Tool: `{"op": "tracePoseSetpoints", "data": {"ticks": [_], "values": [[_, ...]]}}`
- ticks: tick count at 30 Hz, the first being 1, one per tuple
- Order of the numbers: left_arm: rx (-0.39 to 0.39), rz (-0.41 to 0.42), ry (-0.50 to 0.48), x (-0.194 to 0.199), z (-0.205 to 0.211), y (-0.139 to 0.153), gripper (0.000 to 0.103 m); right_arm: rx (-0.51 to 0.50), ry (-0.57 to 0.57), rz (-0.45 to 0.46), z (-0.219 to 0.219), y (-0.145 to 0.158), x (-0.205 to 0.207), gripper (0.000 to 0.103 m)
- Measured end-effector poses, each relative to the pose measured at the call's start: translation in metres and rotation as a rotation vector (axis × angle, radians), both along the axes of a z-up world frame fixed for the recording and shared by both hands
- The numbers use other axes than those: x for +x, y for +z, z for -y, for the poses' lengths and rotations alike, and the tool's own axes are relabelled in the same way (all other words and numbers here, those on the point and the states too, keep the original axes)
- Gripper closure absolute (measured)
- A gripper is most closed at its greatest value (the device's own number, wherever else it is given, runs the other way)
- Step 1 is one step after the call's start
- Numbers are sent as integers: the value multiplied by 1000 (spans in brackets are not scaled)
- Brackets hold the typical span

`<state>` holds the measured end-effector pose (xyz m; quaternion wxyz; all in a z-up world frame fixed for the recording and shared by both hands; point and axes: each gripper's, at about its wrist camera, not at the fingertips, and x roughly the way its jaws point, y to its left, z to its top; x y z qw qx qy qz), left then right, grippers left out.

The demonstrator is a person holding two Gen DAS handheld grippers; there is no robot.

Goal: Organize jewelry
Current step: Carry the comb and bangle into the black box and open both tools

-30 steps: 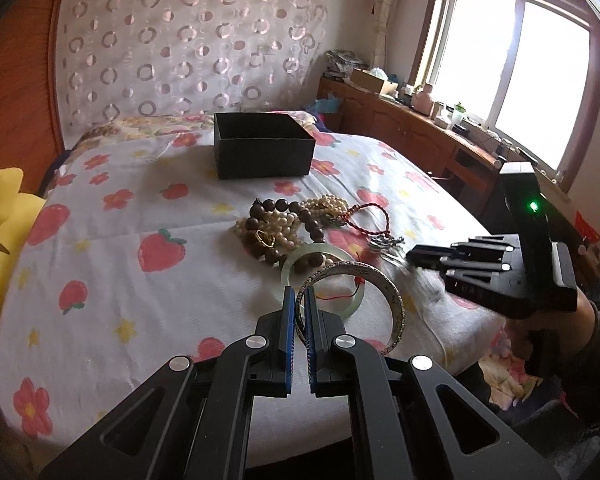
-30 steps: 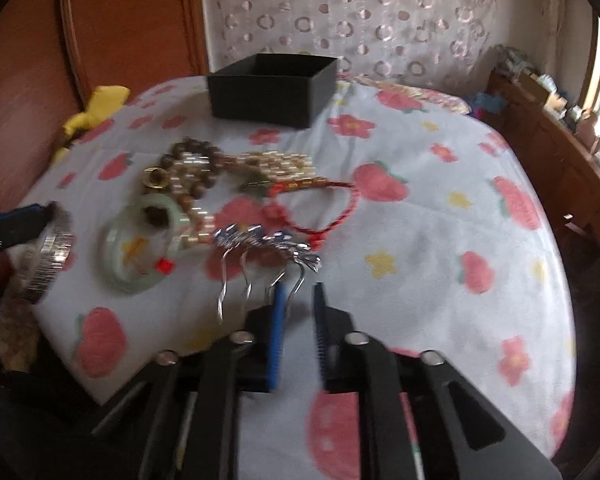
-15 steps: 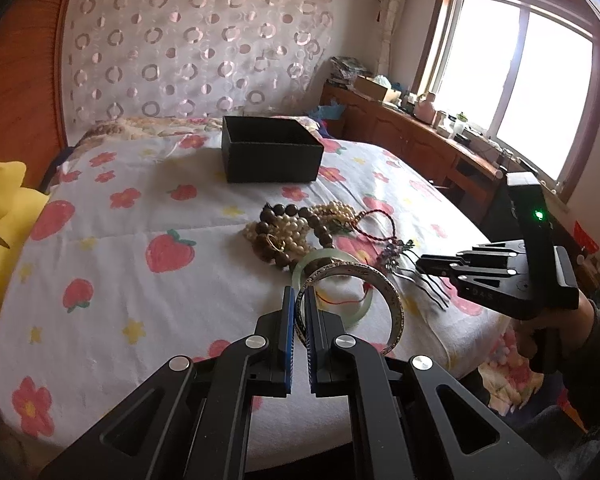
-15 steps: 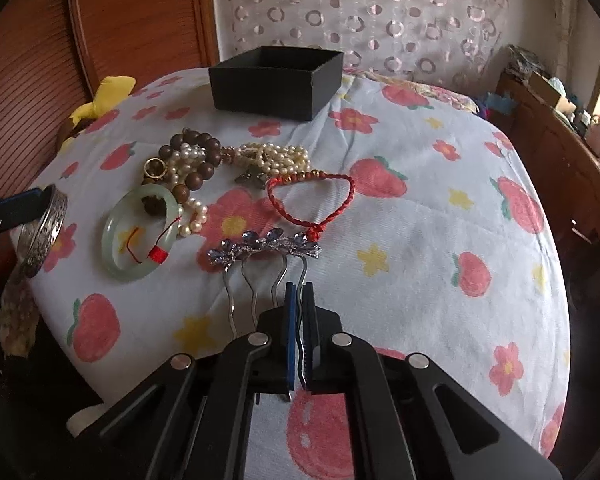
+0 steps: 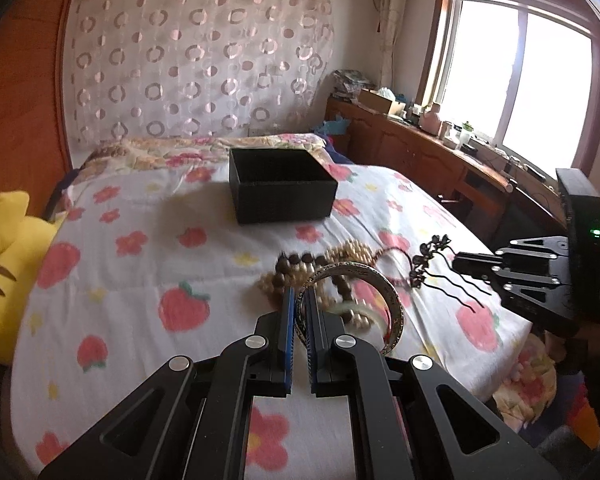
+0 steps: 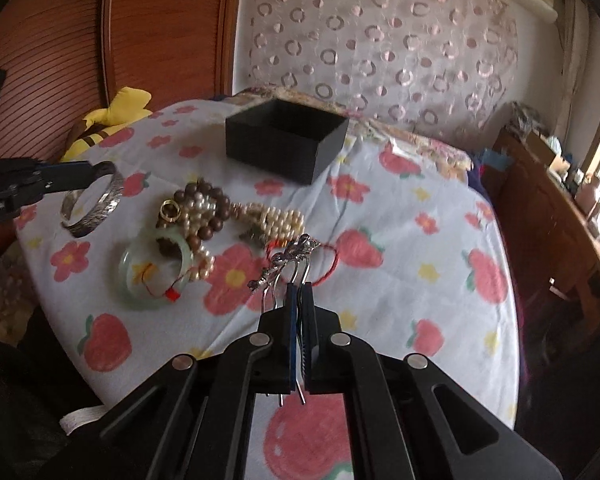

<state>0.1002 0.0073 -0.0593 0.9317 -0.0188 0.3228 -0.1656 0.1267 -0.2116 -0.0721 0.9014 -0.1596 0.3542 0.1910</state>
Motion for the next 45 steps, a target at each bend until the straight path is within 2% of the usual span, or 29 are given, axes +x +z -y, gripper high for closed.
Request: {"op": "tracePoseSetpoints", "data": {"ticks": [8, 15, 25, 33, 40, 41, 42, 43, 44, 45], "values": [[17, 34, 9, 58, 8, 10, 99, -25, 27, 82, -9, 24, 28, 100], [64, 47, 12, 119, 20, 16, 98, -3, 22, 124, -13, 38, 72, 100], [60, 47, 32, 197, 24, 23, 99, 35, 67, 154, -29, 55, 137, 100], [51, 23, 50, 225, 13, 14, 99, 43, 125, 127, -57, 43, 175, 100], [48, 33, 76, 216, -6, 14, 98, 59, 171, 75, -78, 24, 193, 100], [49, 37, 82, 214, -8, 15, 92, 61, 176, 67, -81, 21, 195, 100], [54, 44, 90, 210, -10, 16, 77, 60, 179, 63, -83, 19, 196, 100], [56, 54, 94, 207, -11, 18, 67, 61, 180, 62, -85, 18, 197, 100], [59, 69, 96, 202, -11, 22, 54, 66, 181, 57, -87, 17, 197, 100], [64, 82, 97, 198, -12, 23, 48, 68, 182, 57, -88, 17, 196, 100]]}}
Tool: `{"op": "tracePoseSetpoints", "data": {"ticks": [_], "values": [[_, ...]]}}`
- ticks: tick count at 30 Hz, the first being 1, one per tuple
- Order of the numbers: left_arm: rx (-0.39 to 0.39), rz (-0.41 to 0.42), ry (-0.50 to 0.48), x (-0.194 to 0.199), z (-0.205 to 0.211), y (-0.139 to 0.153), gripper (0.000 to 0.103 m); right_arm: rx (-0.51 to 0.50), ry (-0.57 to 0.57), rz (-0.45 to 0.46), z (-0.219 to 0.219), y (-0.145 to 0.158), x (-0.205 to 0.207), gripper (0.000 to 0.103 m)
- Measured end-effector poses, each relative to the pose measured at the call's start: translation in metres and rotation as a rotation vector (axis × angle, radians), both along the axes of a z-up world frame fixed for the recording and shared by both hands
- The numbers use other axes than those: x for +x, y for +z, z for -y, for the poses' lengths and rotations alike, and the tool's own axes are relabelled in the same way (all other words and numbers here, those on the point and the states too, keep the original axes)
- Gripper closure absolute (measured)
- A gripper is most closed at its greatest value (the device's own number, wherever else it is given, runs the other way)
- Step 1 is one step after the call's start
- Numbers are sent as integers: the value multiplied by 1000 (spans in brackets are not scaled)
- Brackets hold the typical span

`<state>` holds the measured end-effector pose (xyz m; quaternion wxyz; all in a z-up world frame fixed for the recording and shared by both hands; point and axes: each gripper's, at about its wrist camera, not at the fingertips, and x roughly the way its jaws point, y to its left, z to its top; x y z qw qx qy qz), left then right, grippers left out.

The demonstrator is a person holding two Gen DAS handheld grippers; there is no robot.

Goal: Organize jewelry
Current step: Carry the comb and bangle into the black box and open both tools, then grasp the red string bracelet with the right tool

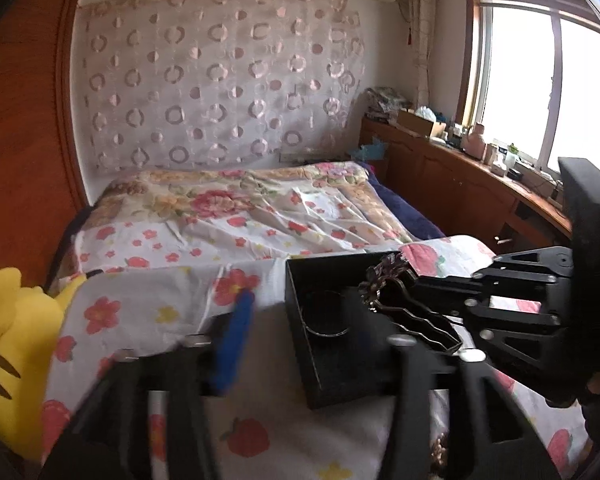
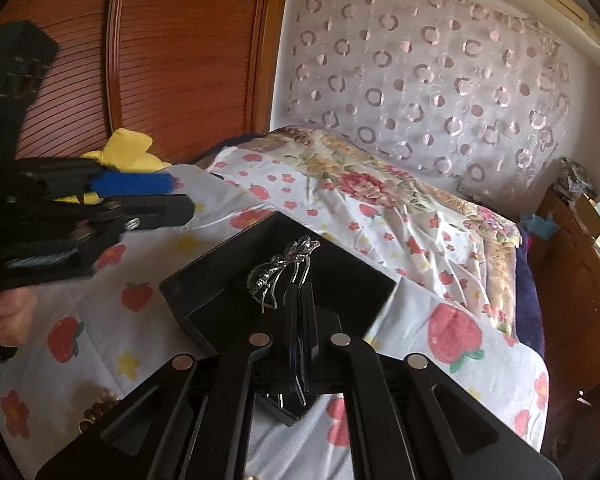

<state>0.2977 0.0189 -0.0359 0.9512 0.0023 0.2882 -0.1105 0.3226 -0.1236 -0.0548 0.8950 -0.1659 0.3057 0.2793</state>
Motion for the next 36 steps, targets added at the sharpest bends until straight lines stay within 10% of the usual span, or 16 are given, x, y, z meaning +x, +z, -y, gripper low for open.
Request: {"op": "tracePoseSetpoints", "data": {"ticks": [5, 9, 22, 36], "values": [[8, 22, 8, -20, -4, 5, 31, -2, -34, -4, 3, 1, 3, 98], [3, 19, 11, -35, -4, 6, 29, 17, -54, 9, 11, 4, -4, 73], [4, 26, -9, -106, 9, -2, 18, 68, -121, 21, 70, 10, -81, 72], [16, -7, -3, -167, 16, -21, 17, 58, -201, -134, 106, -50, -125, 72]]}}
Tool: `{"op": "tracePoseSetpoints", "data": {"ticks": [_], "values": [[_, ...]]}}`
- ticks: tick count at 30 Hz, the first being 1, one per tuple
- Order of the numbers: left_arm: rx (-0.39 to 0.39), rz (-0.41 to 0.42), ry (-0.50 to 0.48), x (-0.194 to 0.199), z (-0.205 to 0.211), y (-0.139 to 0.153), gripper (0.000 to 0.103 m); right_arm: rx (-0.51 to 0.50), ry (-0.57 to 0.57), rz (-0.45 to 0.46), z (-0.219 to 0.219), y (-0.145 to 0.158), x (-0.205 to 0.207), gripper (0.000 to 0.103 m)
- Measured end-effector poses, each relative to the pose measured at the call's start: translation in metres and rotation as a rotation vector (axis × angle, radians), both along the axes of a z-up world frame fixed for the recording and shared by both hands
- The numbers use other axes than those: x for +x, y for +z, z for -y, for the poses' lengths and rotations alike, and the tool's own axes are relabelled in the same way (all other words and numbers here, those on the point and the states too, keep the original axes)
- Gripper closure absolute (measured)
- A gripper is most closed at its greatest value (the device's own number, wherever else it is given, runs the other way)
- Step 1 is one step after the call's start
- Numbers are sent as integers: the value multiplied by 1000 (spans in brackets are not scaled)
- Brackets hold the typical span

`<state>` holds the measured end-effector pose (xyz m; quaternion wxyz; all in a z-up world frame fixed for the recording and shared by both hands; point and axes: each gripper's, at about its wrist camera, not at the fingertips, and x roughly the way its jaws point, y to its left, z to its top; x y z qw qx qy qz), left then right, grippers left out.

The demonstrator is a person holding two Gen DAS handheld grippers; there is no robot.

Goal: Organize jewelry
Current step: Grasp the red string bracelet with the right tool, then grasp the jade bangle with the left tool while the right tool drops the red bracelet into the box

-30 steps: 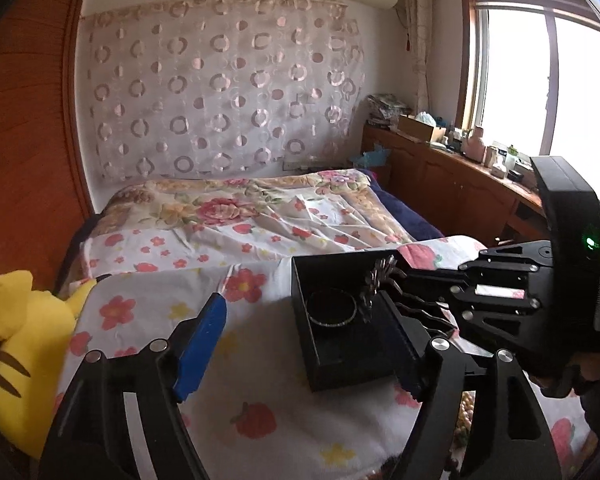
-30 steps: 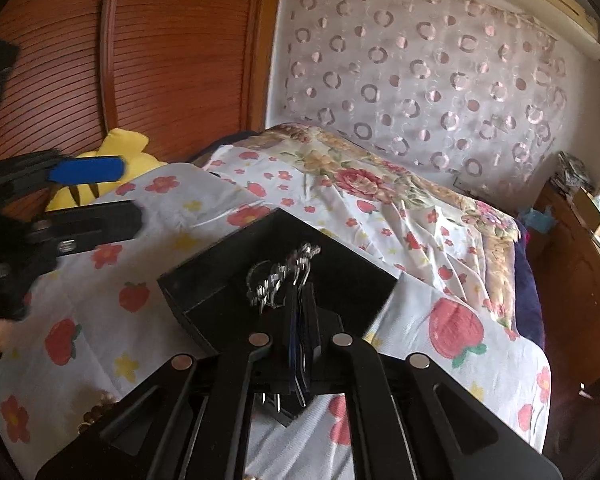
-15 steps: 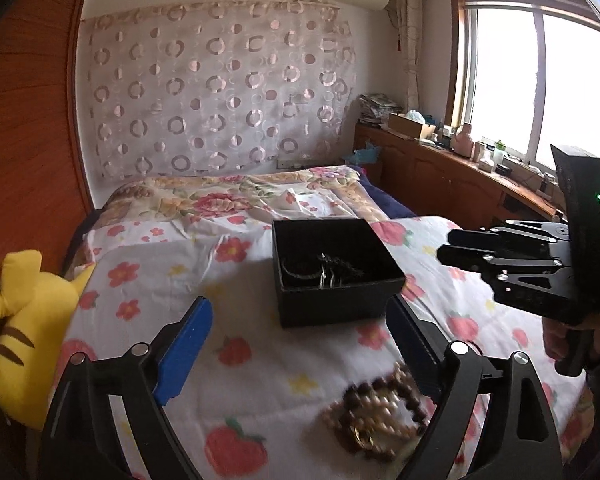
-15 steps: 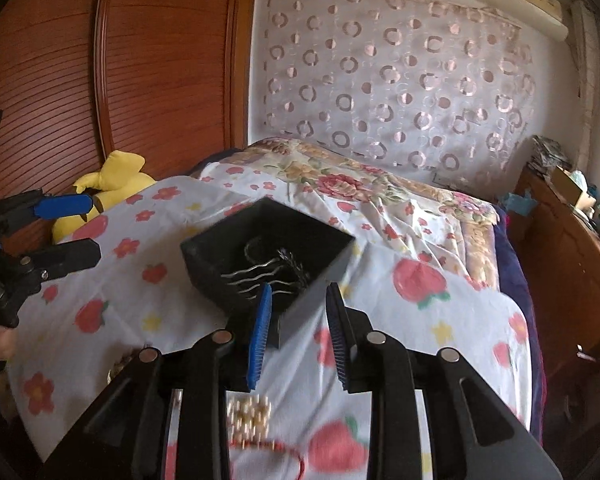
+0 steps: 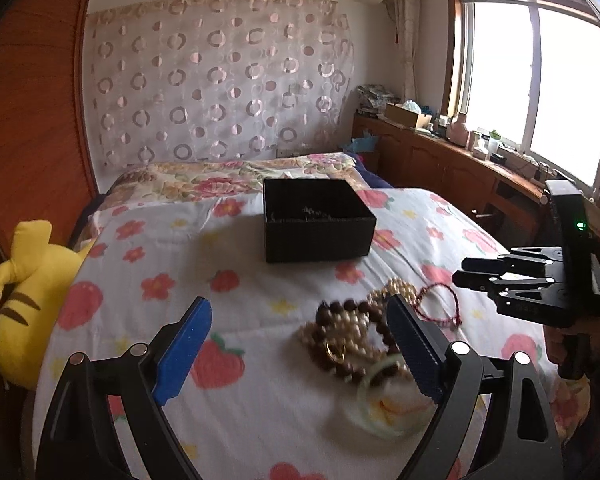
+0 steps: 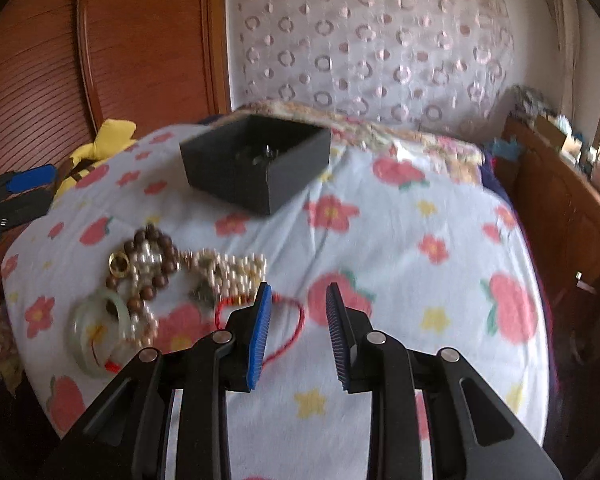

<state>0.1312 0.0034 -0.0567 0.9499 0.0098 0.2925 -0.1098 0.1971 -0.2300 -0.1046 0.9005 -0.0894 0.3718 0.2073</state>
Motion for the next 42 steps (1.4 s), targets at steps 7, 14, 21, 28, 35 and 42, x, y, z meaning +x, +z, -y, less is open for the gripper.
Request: {"op": "tracePoseSetpoints", "data": {"ticks": [7, 14, 21, 28, 35, 42], "values": [[20, -40, -2, -12, -1, -15, 17, -14, -5, -82, -5, -19, 7, 72], [14, -86, -26, -13, 0, -31, 17, -115, 47, -73, -23, -24, 4, 99], [22, -134, -81, -12, 17, -45, 17, -95, 40, -72, -19, -24, 4, 99], [19, -206, -148, -6, 32, -58, 63, -83, 40, -78, -17, -24, 5, 99], [39, -246, -148, 1, 37, -65, 78, -88, 38, -74, -18, -23, 5, 99], [41, -248, -144, 4, 33, -64, 95, -58, 45, 8, -14, 6, -15, 100]]}}
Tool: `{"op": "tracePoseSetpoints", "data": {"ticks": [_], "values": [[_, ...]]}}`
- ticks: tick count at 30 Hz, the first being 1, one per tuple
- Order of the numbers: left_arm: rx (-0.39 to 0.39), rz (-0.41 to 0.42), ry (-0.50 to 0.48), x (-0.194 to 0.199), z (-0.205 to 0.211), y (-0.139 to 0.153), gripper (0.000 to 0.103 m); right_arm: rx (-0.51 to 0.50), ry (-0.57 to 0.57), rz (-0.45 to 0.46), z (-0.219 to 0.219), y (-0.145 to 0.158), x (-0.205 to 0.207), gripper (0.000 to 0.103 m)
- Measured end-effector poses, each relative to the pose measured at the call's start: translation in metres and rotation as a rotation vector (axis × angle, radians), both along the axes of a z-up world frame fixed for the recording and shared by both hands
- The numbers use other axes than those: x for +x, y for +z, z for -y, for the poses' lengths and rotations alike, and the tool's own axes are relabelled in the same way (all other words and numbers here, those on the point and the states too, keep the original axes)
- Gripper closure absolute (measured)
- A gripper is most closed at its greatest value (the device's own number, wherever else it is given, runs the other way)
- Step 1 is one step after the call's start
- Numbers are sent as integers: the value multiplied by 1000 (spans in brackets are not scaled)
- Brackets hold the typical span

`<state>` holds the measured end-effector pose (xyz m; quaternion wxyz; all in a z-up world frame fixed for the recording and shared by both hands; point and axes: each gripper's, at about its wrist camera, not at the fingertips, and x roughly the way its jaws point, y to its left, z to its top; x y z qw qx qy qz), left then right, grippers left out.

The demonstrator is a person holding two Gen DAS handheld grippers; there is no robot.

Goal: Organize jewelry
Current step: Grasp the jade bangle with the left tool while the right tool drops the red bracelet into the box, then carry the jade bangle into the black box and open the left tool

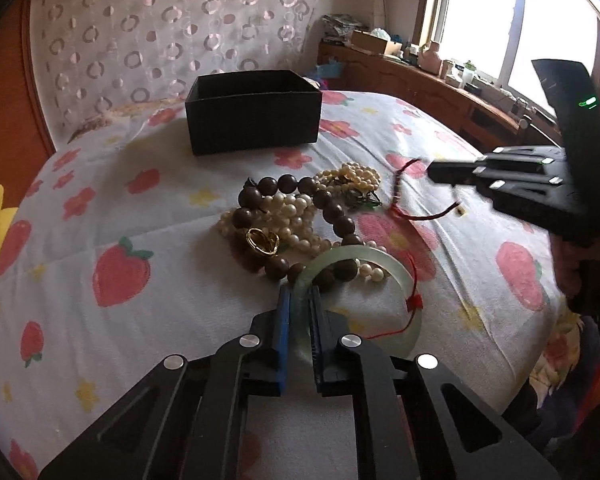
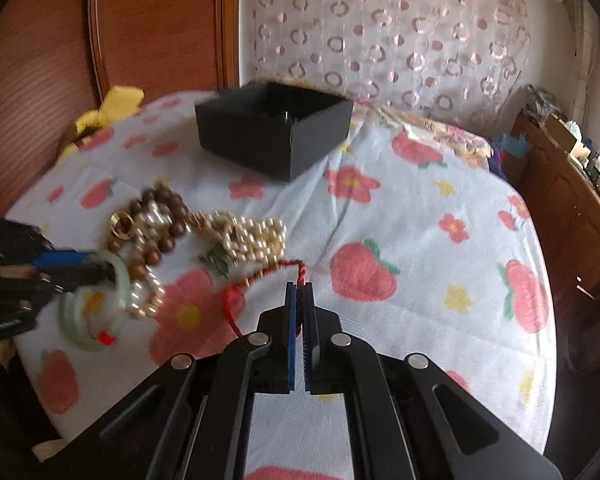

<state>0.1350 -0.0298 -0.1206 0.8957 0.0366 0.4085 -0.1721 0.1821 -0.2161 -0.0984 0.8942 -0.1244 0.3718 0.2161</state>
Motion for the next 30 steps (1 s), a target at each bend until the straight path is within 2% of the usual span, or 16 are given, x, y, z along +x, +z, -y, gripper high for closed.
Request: {"op": "tracePoseSetpoints", "data": {"ticks": [4, 11, 24, 30], "values": [[-21, 24, 0, -3, 1, 6, 96, 9, 27, 54, -2, 25, -13, 100], [-59, 97, 2, -16, -3, 28, 96, 3, 54, 108, -11, 47, -25, 100], [-95, 210, 81, -16, -26, 66, 96, 15, 91, 188, -33, 79, -15, 100], [-112, 236, 118, -11, -42, 76, 96, 16, 108, 226, -48, 97, -4, 100]]}}
